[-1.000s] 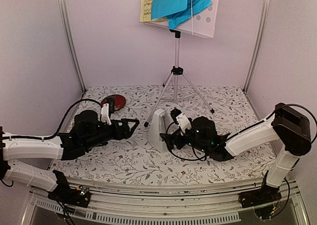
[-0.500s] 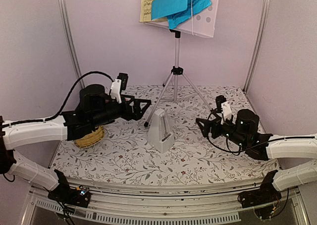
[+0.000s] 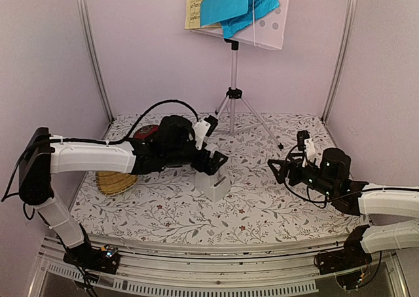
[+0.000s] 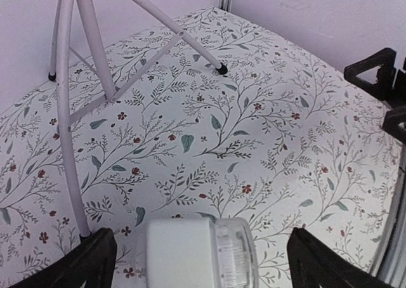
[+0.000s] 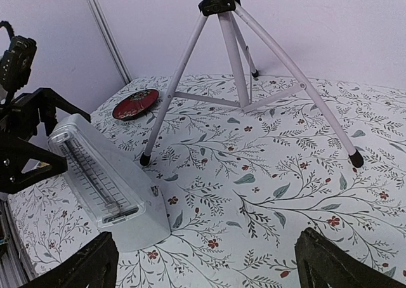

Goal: Pack up the instrument practice props

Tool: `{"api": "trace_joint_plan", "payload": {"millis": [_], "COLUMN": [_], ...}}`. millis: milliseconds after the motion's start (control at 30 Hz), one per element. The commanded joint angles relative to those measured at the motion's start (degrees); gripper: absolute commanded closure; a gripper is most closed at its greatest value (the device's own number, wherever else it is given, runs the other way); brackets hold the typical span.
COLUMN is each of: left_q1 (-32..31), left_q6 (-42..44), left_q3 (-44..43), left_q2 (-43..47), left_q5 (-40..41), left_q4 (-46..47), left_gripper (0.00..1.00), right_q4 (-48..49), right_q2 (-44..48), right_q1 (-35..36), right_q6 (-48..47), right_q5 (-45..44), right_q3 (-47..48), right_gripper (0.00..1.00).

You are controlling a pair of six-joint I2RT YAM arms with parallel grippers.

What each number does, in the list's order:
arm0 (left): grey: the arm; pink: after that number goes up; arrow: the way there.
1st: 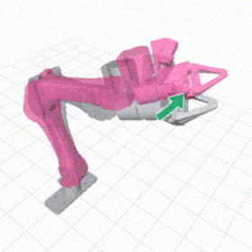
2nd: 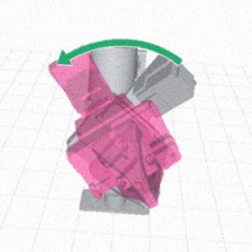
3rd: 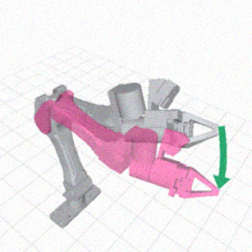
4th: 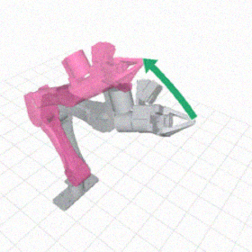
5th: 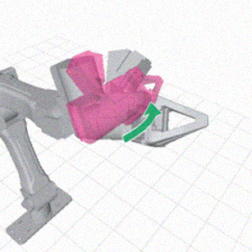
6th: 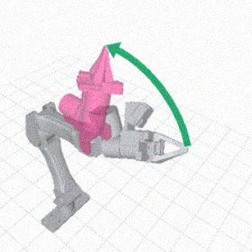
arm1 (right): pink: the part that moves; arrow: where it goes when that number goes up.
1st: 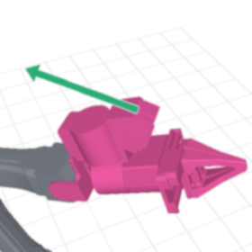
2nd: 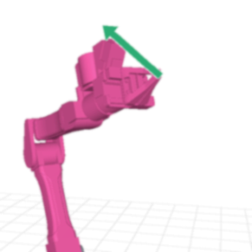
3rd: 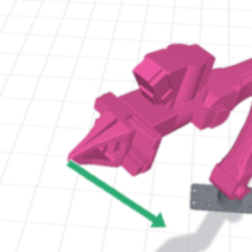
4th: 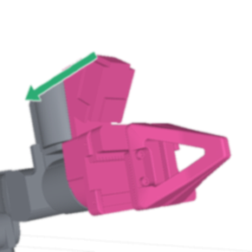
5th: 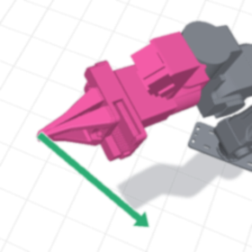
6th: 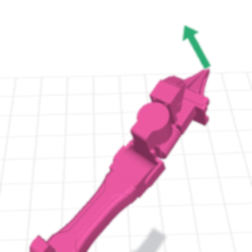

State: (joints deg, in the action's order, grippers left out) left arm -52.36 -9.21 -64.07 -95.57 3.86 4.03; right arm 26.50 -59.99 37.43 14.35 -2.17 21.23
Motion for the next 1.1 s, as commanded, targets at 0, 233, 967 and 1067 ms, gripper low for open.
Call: {"api": "trace_joint_plan", "payload": {"millis": [0,233,967,1067], "left_q1": [-0.77,-1.33,-1.92,3.37], "left_q6": [1.48,0.57,-11.32,-14.72], "left_q3": [-0.36,1.2,7.1,13.19], "left_q2": [0.46,1.12,13.68,16.93], "left_q5": [2.75,6.03,1.95,-3.69], "left_q4": [-1.75,-1.75,3.23,7.61], "left_gripper": [0.08,0.37,0.02,0.02], "right_q4": [0.43,1.92,-1.71,-3.47], "right_q2": [-0.32,-2.03,-3.09,-7.08], "right_q1": [-0.31,-0.31,-0.38,-0.34], "right_q6": [1.81,3.2,10.64,12.47], "right_q5": [1.16,1.65,3.71,9.68], "right_q3": [-0.66,-0.65,3.04,5.83], "right_gripper": [0.01,0.01,0.01,0.04]}}
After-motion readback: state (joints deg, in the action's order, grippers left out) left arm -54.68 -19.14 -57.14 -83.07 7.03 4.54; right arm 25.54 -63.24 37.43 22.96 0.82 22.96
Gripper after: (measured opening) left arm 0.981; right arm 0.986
